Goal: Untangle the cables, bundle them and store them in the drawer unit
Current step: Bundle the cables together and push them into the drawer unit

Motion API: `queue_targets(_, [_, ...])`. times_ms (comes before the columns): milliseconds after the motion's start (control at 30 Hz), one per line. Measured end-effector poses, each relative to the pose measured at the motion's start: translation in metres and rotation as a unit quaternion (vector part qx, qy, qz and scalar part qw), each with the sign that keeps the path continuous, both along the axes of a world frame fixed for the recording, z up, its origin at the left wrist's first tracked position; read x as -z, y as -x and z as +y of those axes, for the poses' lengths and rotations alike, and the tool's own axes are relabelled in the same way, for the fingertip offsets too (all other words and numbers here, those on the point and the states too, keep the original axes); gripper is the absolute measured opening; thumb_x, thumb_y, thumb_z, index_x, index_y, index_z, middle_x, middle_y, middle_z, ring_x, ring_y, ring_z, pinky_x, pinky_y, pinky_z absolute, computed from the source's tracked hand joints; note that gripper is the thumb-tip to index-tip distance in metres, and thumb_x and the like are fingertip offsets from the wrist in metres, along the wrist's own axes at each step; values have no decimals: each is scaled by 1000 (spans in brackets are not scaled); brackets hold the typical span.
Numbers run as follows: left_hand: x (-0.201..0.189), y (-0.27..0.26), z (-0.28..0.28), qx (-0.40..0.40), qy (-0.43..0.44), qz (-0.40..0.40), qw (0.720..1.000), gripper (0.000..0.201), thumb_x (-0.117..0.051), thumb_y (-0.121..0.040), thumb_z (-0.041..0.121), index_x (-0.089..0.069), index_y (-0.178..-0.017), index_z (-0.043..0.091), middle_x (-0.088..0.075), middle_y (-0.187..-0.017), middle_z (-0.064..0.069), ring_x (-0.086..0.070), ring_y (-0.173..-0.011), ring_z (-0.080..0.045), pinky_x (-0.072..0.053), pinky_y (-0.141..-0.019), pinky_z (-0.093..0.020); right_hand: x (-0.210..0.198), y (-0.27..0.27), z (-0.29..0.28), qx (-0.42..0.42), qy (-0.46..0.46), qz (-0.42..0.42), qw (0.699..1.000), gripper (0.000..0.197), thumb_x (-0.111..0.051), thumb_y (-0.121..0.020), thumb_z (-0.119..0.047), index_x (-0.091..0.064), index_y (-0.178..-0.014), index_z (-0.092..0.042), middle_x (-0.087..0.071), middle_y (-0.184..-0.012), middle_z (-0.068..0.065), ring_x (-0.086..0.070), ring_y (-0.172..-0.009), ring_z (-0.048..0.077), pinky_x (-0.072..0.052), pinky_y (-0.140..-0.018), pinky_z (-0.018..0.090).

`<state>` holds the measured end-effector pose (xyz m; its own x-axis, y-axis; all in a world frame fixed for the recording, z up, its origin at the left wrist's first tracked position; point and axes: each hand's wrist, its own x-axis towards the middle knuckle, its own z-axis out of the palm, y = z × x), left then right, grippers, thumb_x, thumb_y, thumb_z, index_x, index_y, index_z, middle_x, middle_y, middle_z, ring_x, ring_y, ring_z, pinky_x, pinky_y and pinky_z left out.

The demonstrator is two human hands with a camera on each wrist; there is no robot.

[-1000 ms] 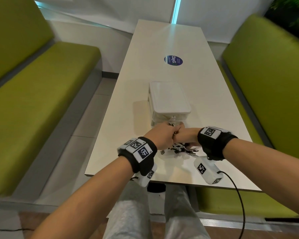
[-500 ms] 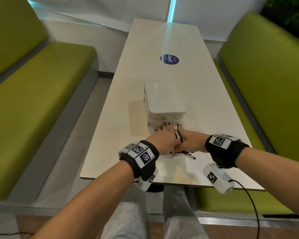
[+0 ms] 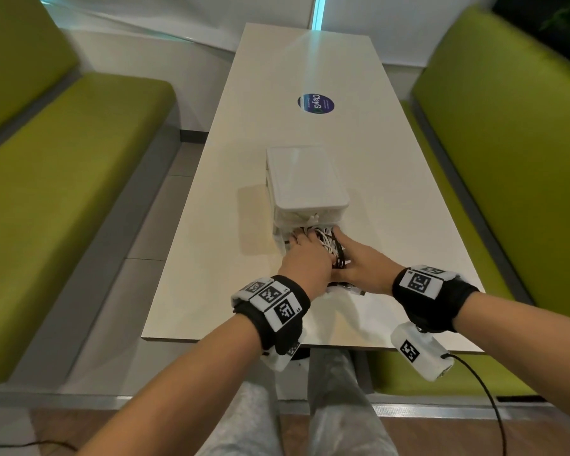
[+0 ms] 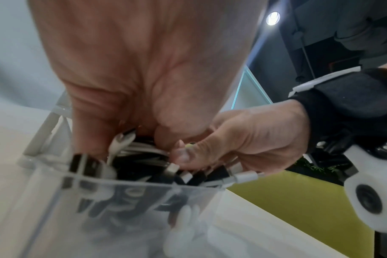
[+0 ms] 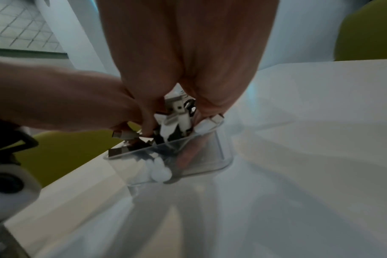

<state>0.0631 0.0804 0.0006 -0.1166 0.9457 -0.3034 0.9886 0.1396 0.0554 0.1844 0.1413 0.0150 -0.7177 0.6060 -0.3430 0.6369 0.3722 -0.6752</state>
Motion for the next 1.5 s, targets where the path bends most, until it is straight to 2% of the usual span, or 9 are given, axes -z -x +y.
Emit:
queue_targets(100, [-2, 2, -4, 13, -11, 0, 1000, 47, -44, -101, 29, -40, -144, 9, -31, -144, -25, -34, -130, -42, -32, -108, -46, -4, 8, 0, -20, -23, -67, 997, 94, -69, -85, -35, -4, -152, -27, -62, -121, 5, -60, -95, 20, -46, -75, 20])
queue_targets(300, [-10, 3, -21, -2, -125, -61, 990, 50, -37, -105, 28, -24, -149, 7, -33, -144, -22, -35, -131, -39, -35, -107, -42, -8, 26, 10, -29, 8, -145, 989, 88, -63, -87, -22, -2, -150, -10, -62, -119, 13, -58, -108, 29, -47, -98, 43])
queue_targets(600, [-6, 25, -15, -25, -75, -177, 981, 64, -41, -101, 20, -6, -154, 9, -21, -151, -28, -31, -136, -42, -35, -105, -44, 0, 35, 6, 63, 23, -91, 994, 86, -54, -94, -16, 10, -152, -12, -50, -138, 20, -51, -122, 34, -42, -103, 41])
queue_targets(733, [-3, 26, -18, 19, -48, -89, 995, 67, -42, -100, 11, -2, -154, 6, -14, -154, -32, -29, -138, -44, -35, -106, -42, 4, 26, 6, 60, 118, -32, 991, 99, -65, -88, -25, 12, -151, -23, -44, -146, 9, -47, -128, 26, -43, -106, 41])
queue_targets(833, [0, 23, -23, 25, -68, -47, 996, 70, -46, -97, 6, -3, -153, 5, -21, -152, -31, -32, -136, -42, -35, -105, -39, 0, 18, -1, 33, 188, -1, 982, 107, -69, -82, -7, 10, -149, -34, -44, -143, -2, -49, -127, 21, -47, -102, 34])
queue_targets(1000, [-1, 18, -29, -18, -89, -71, 993, 71, -46, -94, 1, -8, -154, 13, -36, -143, -26, -49, -118, -37, -42, -92, -36, 2, 24, -8, 59, 25, -100, 993, 103, -68, -86, -25, 11, -152, -18, -57, -132, 12, -57, -115, 29, -49, -92, 33])
queue_targets(1300, [-2, 10, -24, -65, -84, -83, 991, 71, -44, -93, 0, -10, -153, 14, -37, -141, -31, -53, -113, -42, -46, -86, -40, -2, 29, -7, 76, 41, -71, 994, 100, -64, -86, -28, 11, -152, -19, -62, -124, 13, -61, -108, 29, -51, -93, 38])
queue_targets(1400, [-6, 14, -21, -45, -92, -98, 990, 64, -47, -94, 7, -18, -151, 15, -48, -131, -24, -57, -105, -38, -45, -83, -38, -11, 17, -6, 4, 159, -53, 986, 126, -81, -73, -31, 21, -147, -32, -63, -125, 3, -64, -109, 20, -55, -91, 37])
queue_targets(1500, [-7, 18, -19, -20, -92, -100, 991, 59, -46, -95, 10, -22, -149, 13, -54, -124, -20, -57, -105, -34, -43, -80, -35, -20, 13, -17, -83, 27, -171, 981, 126, -77, -80, -26, 30, -145, -9, -62, -124, 13, -62, -102, 25, -51, -82, 27])
